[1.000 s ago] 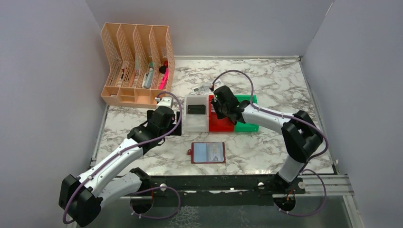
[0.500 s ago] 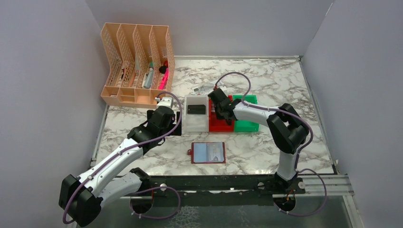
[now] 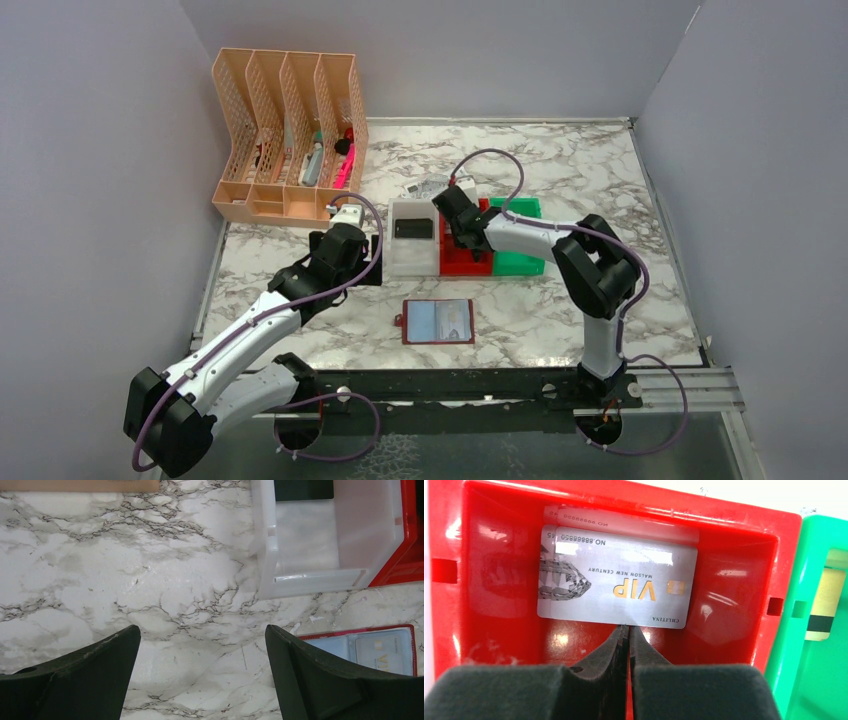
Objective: Take the credit cards out of the card holder
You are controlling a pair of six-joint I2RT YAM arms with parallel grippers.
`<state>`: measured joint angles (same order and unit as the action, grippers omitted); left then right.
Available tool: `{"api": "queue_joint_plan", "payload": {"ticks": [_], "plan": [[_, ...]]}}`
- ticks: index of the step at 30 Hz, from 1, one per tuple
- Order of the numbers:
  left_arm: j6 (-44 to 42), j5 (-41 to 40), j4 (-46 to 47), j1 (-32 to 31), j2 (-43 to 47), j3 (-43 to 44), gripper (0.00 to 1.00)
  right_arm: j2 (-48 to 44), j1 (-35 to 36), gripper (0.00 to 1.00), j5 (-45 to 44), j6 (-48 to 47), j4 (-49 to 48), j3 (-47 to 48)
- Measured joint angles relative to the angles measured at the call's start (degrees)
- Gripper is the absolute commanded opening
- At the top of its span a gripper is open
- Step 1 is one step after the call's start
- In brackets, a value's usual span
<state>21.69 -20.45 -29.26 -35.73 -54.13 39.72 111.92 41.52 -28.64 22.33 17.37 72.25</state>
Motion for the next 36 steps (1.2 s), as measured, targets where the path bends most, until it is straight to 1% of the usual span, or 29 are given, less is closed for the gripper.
{"api": "queue_joint_plan", "payload": {"ticks": [3, 6, 10, 12, 14, 16, 17, 19, 21, 24, 27, 29, 31, 36], "plan": [[0.0, 0.0, 0.0, 0.0, 0.0, 0.0, 0.99, -1.0, 0.0, 0.15, 2.1, -0.5, -1.0, -0.9], [-0.1, 0.1, 0.0, 0.0, 0.0, 0.0, 0.99, -4.8, 0.0, 0.24, 5.0, -1.0, -1.6, -3.4], [-0.1, 0.8, 0.0, 0.0, 0.1, 0.0, 0.99, -14.6, 0.0, 0.36, 9.9, -1.4, -3.0, -8.0], [-0.2, 2.1, 0.0, 0.0, 0.3, 0.0, 0.99, -21.0, 0.0, 0.4, 12.7, -1.1, -4.7, -11.1], [-0.4, 3.6, 0.1, 0.0, 0.9, 0.0, 0.99, -27.0, 0.0, 0.45, 15.2, -0.2, -6.8, -14.8], [-0.7, 6.0, 0.6, 0.1, 1.7, 0.0, 0.99, -32.9, 0.0, 0.53, 18.2, 1.4, -9.2, -19.8], [-1.0, 7.3, 1.0, 0.1, 2.1, 0.0, 0.99, -35.2, 0.0, 0.56, 19.9, 2.0, -10.5, -22.3], [-1.4, 10.4, 2.0, 0.1, 2.6, 0.0, 0.98, -38.8, -0.1, 0.55, 23.9, 3.3, -12.3, -27.2], [-1.4, 14.4, 3.5, 0.1, 2.7, 0.0, 0.95, -41.1, -0.1, 0.54, 28.5, 5.0, -13.9, -31.7], [-0.3, 21.0, 6.7, 0.1, 2.6, -0.6, 0.89, -43.1, -0.1, 0.53, 35.7, 8.5, -16.3, -37.4], [2.3, 28.2, 11.3, 0.1, 1.7, -2.2, 0.86, -44.7, -0.1, 0.5, 41.3, 12.4, -19.5, -42.5], [4.4, 32.8, 14.1, 0.0, 0.0, -3.0, 0.84, -45.4, -0.1, 0.47, 43.7, 14.8, -21.3, -45.5], [5.7, 35.5, 15.8, -0.4, -1.7, -3.1, 0.81, -45.7, -0.1, 0.44, 45.2, 16.7, -22.5, -47.8], [8.1, 39.3, 18.7, -3.5, -6.1, -3.1, 0.73, -45.5, -0.1, 0.36, 47.3, 19.7, -23.9, -49.5]]}}
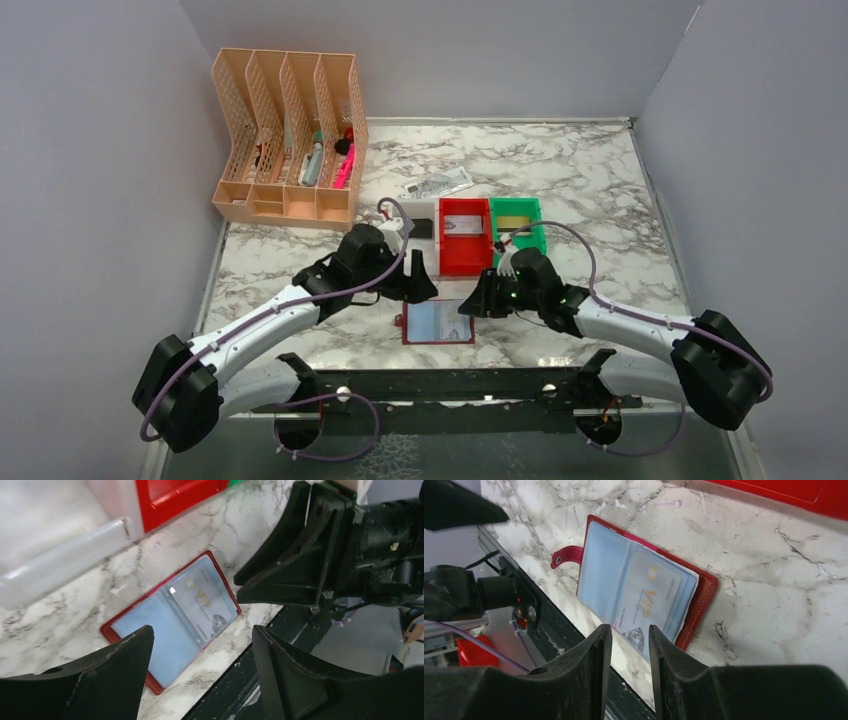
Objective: Take the credit cards out of the card holder
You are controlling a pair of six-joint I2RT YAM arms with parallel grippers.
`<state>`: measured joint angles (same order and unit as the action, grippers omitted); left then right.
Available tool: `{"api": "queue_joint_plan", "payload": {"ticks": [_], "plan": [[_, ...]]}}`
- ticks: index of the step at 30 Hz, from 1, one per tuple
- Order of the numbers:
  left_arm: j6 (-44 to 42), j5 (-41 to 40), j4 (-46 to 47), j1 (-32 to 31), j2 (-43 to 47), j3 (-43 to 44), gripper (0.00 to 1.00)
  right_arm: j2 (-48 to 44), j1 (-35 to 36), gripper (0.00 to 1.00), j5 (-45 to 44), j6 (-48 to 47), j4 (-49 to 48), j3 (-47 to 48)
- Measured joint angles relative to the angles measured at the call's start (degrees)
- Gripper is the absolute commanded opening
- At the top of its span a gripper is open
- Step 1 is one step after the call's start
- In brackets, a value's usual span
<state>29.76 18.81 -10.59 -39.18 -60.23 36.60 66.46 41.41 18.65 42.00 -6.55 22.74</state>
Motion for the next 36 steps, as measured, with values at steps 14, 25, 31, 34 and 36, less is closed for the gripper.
{"api": "queue_joint_plan", "payload": {"ticks": [14, 25, 31, 34, 36], "plan": [[7.1, -0.4, 5.7, -10.3, -5.6, -4.2, 0.61, 9.0, 0.0, 0.27, 2.7, 5.0, -6.3, 0.0], [7.5, -0.7, 8.0, -11.2, -13.2, -4.2, 0.58, 12.6, 0.0, 0.23, 2.6, 7.1, -8.7, -0.5], [8.0, -1.3, 9.3, -11.6, -16.5, -4.2, 0.55, 11.8, 0.0, 0.23, 1.7, 7.7, -8.7, -1.0], [8.2, -1.9, 10.1, -11.6, -18.1, -4.2, 0.52, 10.5, 0.0, 0.23, 1.1, 7.7, -7.8, -1.5], [8.5, -2.4, 10.6, -11.6, -19.0, -4.2, 0.51, 9.5, 0.0, 0.23, 0.5, 7.6, -6.6, -1.6]]}}
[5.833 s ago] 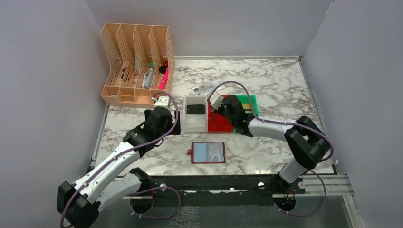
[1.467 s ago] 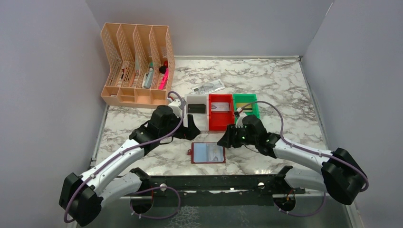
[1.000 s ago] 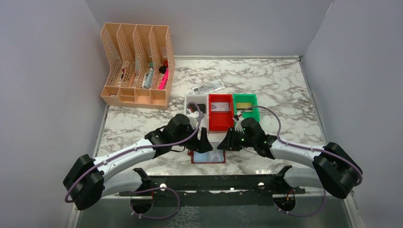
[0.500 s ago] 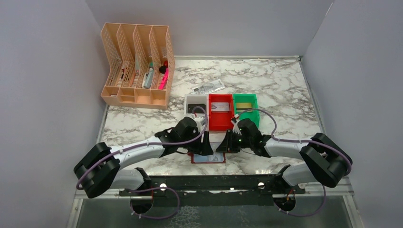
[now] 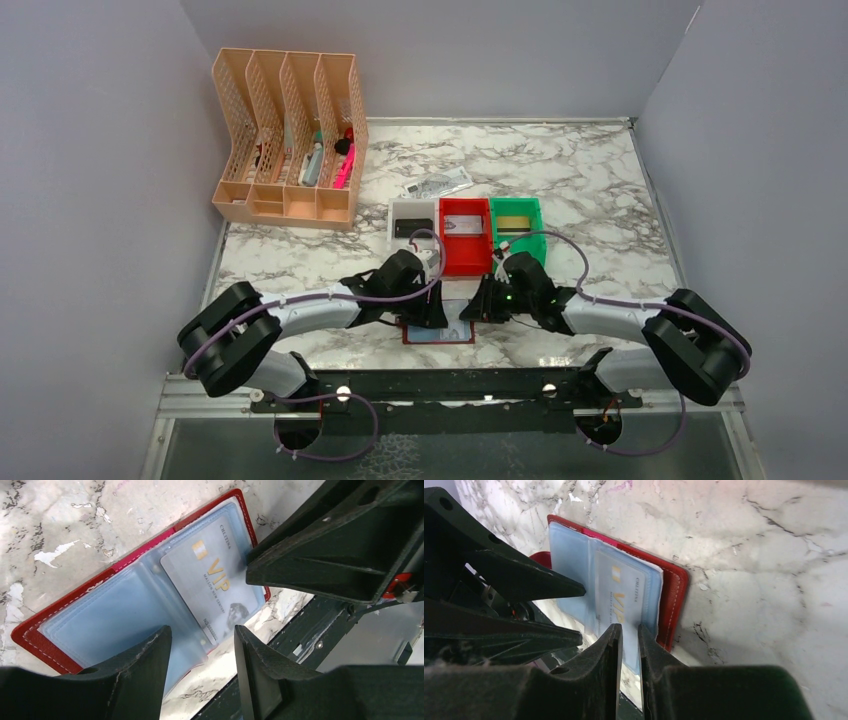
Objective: Take the credit cards out of the card holder
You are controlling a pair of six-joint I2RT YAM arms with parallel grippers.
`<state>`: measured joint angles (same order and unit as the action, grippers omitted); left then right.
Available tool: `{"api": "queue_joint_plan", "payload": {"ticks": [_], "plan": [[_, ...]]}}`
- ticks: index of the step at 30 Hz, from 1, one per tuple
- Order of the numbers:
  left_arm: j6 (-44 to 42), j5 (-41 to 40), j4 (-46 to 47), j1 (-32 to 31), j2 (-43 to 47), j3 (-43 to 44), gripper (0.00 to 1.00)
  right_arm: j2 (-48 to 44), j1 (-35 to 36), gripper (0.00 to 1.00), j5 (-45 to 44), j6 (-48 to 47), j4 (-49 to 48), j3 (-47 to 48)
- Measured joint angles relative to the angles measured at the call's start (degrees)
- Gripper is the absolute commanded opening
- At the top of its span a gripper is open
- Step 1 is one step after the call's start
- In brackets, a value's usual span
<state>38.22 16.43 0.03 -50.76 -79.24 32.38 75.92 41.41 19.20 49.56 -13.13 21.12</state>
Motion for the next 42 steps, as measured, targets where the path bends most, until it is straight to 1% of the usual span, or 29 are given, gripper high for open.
{"api": "queue_joint_plan", "payload": {"ticks": [5, 11, 14, 15, 18, 24, 27, 34, 42], "plan": [[0.1, -1.3, 0.7, 0.0, -1.1, 0.0, 0.48, -1.1, 0.0, 0.23, -1.4, -0.1, 2.4, 0.0], [0.1, -2.0, 0.9, 0.0, -1.4, 0.0, 0.45, -0.5, 0.0, 0.2, -1.4, -0.1, 2.0, 0.0], [0.1, -2.3, 0.8, 0.0, -1.4, 0.0, 0.45, -0.7, 0.0, 0.21, -1.4, -0.1, 2.2, -0.1], [0.1, -2.4, 0.8, 0.0, -1.4, 0.0, 0.47, -1.1, 0.0, 0.21, -1.6, -0.1, 2.6, -0.1], [0.0, -2.8, 0.6, 0.0, -1.0, 0.0, 0.49, -3.7, 0.0, 0.22, -2.3, -0.7, 4.7, -0.1], [-0.3, -4.4, -0.4, 0.0, 1.4, 0.2, 0.5, -8.3, 0.0, 0.23, -2.9, -1.7, 6.8, 0.2], [-0.3, -5.0, -0.4, 0.0, 2.4, 0.3, 0.5, -7.5, 0.0, 0.22, -2.2, -1.6, 5.9, 0.2], [-0.3, -5.2, 1.4, 0.0, 2.6, 0.3, 0.5, -2.1, 0.0, 0.22, 1.7, -0.5, -0.3, -1.5], [0.4, -3.6, 6.0, 0.0, 1.1, -0.8, 0.49, -0.3, 0.0, 0.22, 2.1, 0.2, -1.5, -1.7]]}}
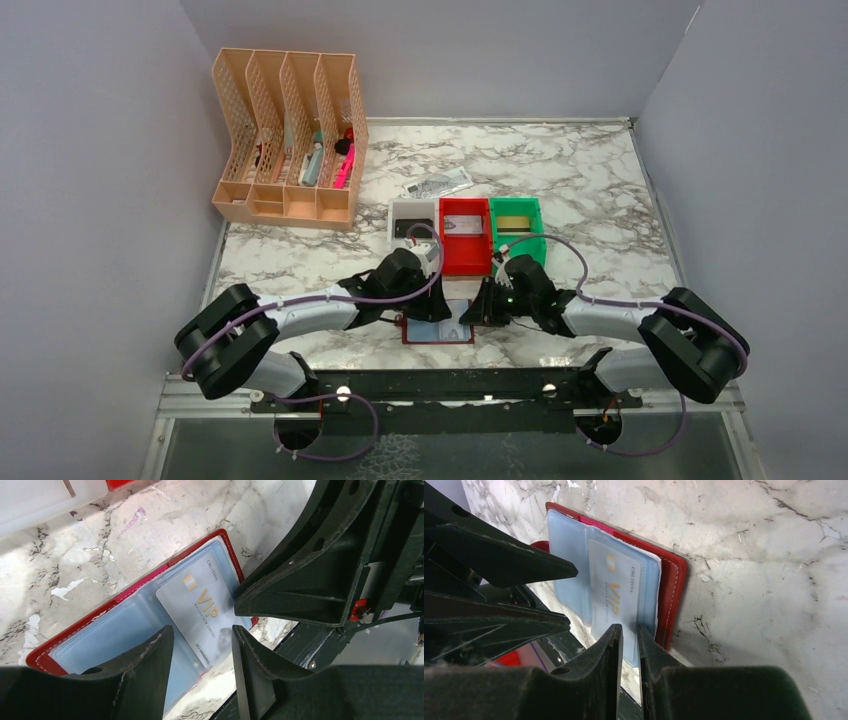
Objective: Take the credit cards out of the card holder
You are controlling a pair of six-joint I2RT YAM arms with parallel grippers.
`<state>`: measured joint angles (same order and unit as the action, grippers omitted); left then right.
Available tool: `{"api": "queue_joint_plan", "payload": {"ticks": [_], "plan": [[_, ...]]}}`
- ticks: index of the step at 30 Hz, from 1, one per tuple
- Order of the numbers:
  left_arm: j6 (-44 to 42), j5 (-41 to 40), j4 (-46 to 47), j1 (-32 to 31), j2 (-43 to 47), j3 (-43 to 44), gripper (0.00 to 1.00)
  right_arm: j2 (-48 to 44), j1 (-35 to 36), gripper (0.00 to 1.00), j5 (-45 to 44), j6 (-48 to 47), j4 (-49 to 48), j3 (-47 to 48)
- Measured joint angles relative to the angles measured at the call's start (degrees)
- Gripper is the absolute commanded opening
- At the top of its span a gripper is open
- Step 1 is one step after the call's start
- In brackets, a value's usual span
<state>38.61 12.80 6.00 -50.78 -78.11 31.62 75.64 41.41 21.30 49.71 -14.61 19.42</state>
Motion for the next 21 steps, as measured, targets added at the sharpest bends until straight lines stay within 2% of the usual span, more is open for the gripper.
{"api": "queue_joint_plan", "payload": {"ticks": [13, 21], "plan": [[1.3, 0.2, 1.2, 0.0, -1.8, -2.3, 0.44, 2.9, 0.0, 0.15, 0.0, 2.2, -2.8, 0.0], [1.8, 0.0, 1.7, 0.0, -2.3, -2.6, 0.3, 3.6, 0.0, 0.14, 0.8, 2.3, -3.5, 0.0]]}}
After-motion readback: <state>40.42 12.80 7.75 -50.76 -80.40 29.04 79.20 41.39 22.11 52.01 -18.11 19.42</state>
